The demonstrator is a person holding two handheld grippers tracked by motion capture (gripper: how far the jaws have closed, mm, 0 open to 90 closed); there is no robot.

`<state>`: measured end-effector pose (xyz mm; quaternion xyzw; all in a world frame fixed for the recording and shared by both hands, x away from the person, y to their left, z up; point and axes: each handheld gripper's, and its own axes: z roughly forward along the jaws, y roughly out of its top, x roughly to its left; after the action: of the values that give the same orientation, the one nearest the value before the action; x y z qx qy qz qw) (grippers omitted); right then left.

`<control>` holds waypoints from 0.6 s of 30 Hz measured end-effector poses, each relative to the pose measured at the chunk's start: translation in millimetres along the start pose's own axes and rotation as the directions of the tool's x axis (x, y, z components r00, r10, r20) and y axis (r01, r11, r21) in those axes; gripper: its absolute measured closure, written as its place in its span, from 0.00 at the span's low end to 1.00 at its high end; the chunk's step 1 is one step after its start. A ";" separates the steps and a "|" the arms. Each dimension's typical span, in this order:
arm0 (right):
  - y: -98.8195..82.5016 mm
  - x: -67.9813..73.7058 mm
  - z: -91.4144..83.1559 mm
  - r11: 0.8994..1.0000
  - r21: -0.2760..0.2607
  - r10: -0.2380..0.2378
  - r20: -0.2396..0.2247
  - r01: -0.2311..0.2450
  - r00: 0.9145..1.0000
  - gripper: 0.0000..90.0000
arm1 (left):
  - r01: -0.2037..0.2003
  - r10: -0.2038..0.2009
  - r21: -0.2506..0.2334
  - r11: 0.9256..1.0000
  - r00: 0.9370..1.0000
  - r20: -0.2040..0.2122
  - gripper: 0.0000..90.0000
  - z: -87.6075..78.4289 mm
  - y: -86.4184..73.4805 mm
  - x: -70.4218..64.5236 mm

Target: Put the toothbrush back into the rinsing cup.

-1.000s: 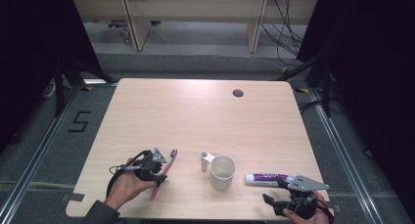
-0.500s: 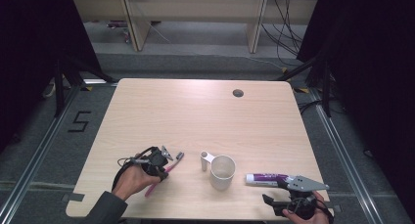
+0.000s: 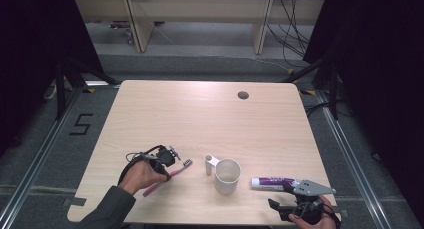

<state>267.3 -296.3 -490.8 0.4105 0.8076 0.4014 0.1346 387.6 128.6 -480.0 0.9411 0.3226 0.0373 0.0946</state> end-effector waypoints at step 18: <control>0.6 -3.8 -4.9 0.998 -0.041 0.038 0.005 -0.038 0.999 0.29 | -0.025 0.022 -0.165 0.986 0.999 -0.026 0.92 -27.2 -2.3 1.6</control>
<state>267.4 -301.7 -487.6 0.4240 0.7909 0.4192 0.1377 383.9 135.6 -453.8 0.9332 0.3084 0.0761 0.1680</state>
